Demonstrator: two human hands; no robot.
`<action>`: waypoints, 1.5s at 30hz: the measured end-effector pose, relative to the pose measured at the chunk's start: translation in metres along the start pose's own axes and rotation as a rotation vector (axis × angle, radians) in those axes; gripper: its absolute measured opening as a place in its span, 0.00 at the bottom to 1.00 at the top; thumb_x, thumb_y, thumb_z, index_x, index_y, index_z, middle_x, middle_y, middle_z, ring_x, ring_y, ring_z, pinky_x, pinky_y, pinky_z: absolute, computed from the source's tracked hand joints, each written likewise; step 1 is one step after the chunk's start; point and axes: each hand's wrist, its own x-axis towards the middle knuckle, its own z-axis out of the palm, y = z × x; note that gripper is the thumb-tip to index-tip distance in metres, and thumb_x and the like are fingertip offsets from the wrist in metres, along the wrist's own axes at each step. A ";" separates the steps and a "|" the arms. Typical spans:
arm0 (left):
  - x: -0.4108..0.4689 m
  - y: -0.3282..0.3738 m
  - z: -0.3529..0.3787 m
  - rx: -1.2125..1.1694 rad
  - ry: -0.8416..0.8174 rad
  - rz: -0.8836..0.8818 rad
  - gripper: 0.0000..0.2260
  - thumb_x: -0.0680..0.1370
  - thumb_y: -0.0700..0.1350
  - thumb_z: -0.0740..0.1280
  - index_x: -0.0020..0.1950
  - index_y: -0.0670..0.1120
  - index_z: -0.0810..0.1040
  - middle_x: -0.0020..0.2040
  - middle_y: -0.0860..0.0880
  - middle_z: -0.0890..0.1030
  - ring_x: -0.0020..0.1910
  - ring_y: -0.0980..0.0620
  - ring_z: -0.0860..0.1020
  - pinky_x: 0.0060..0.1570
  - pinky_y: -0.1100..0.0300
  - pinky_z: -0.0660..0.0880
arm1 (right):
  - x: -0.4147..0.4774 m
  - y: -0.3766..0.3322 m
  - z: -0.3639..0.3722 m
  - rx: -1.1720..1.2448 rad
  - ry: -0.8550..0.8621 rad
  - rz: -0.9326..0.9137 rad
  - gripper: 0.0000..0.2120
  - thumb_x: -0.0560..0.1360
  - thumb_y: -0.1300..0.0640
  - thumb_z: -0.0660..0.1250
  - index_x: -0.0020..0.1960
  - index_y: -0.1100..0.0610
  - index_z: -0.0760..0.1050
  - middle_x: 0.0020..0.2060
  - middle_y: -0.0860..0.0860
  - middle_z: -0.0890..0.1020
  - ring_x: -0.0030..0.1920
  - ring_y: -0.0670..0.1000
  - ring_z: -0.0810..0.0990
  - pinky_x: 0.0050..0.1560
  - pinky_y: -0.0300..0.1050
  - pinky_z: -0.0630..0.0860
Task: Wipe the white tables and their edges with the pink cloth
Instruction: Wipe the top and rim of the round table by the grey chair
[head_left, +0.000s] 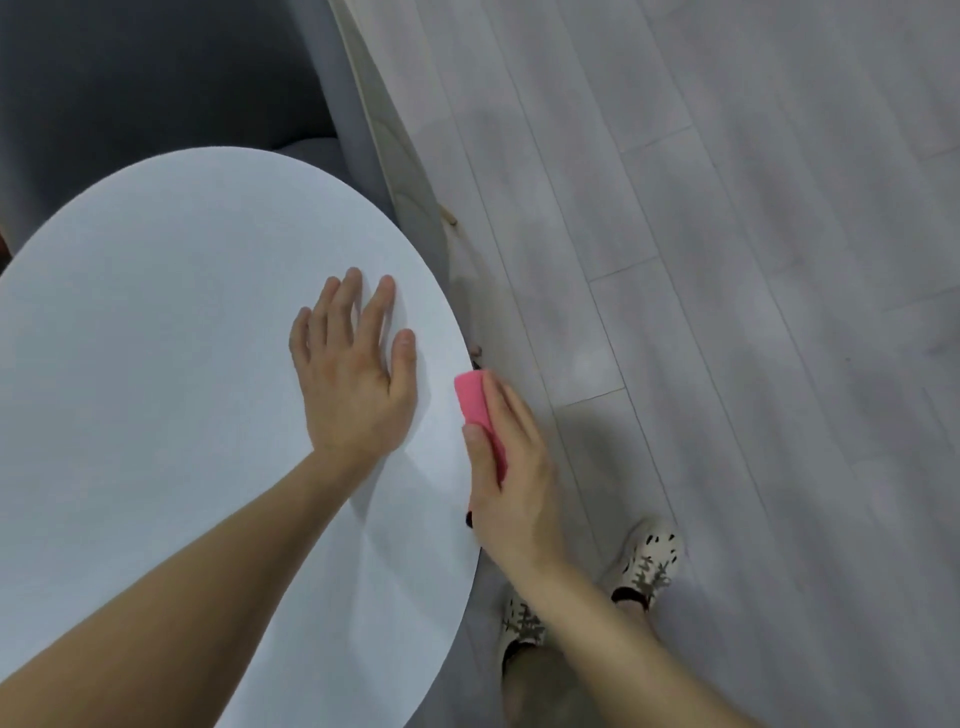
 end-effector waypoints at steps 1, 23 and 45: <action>0.000 0.000 0.000 -0.001 -0.003 -0.002 0.25 0.88 0.59 0.54 0.85 0.56 0.64 0.87 0.50 0.61 0.86 0.48 0.57 0.84 0.39 0.54 | 0.028 -0.004 0.004 -0.018 -0.011 -0.013 0.24 0.89 0.48 0.60 0.84 0.54 0.67 0.80 0.45 0.72 0.79 0.45 0.70 0.78 0.44 0.69; -0.001 0.003 -0.008 -0.083 0.007 0.048 0.24 0.86 0.52 0.61 0.83 0.49 0.71 0.84 0.43 0.66 0.85 0.42 0.61 0.79 0.32 0.60 | 0.299 -0.083 0.100 -0.195 -0.483 -0.293 0.21 0.87 0.52 0.66 0.78 0.55 0.75 0.74 0.49 0.80 0.73 0.51 0.78 0.74 0.42 0.72; 0.004 0.005 -0.033 -0.260 0.005 -0.053 0.22 0.84 0.53 0.64 0.75 0.45 0.80 0.78 0.47 0.76 0.79 0.44 0.71 0.74 0.38 0.68 | 0.305 -0.097 0.127 -0.232 -0.583 -0.277 0.22 0.88 0.51 0.65 0.80 0.55 0.73 0.75 0.49 0.78 0.75 0.49 0.76 0.77 0.50 0.73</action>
